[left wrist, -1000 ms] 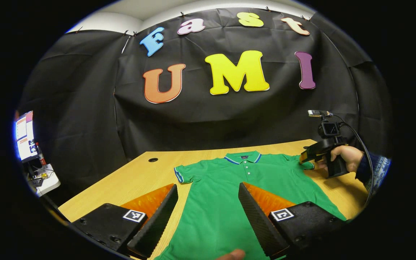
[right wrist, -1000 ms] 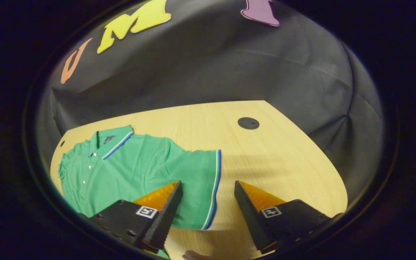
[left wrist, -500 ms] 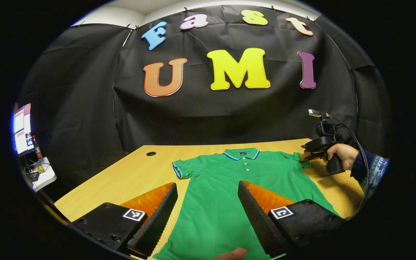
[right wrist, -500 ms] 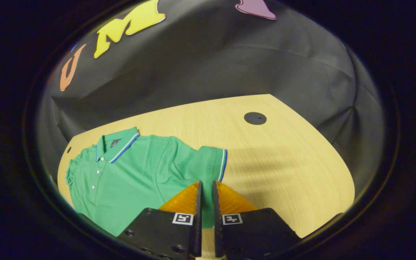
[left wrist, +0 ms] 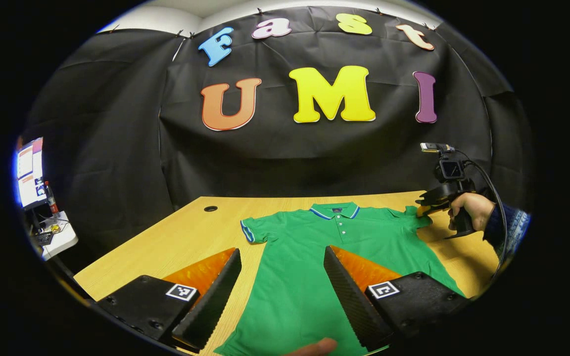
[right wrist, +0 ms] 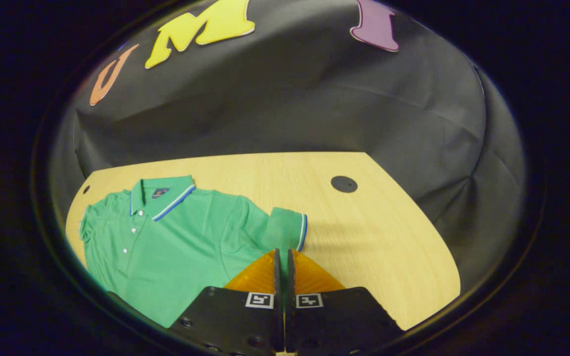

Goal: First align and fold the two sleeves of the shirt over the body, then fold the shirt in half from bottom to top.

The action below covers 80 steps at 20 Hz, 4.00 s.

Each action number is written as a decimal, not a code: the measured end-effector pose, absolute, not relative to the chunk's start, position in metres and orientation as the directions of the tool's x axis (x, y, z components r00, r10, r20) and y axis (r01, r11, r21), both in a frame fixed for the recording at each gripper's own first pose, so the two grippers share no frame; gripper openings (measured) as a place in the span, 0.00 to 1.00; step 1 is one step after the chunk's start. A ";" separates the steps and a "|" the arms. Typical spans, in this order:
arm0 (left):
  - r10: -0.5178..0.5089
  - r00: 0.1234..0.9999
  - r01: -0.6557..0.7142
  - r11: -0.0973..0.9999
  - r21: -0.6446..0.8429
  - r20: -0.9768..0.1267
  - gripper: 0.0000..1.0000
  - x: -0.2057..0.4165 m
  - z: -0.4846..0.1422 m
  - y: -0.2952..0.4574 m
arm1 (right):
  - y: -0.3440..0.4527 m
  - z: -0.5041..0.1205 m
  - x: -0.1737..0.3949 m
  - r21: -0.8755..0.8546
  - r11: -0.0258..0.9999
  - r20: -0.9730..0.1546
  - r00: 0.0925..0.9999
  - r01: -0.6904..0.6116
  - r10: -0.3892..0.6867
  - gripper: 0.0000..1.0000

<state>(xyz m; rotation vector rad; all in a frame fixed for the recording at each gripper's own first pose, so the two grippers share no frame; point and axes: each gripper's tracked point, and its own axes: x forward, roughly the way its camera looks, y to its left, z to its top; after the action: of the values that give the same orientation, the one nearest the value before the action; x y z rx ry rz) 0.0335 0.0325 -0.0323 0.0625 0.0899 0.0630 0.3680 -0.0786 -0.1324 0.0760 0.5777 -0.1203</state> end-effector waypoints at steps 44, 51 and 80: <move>0.076 0.995 -0.070 0.994 0.079 -0.065 1.00 0.028 -0.028 0.023 | 0.005 0.041 0.082 -0.056 0.991 -0.012 0.992 -0.124 0.123 0.95; 0.120 0.988 -0.116 0.992 0.044 -0.094 1.00 0.035 -0.039 0.020 | -0.030 0.008 0.060 -0.067 0.996 0.013 0.998 -0.064 0.065 0.96; 0.214 0.861 -0.254 0.967 -0.025 -0.462 1.00 0.344 -0.103 0.152 | -0.057 -0.032 0.103 -0.063 0.997 -0.026 0.999 -0.036 0.034 0.95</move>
<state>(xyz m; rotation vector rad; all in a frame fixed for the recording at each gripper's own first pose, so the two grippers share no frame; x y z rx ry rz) 0.3437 0.1523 -0.1031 -0.0859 0.4742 0.2461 0.1034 -0.0572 -0.0317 -0.0638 0.0252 0.0353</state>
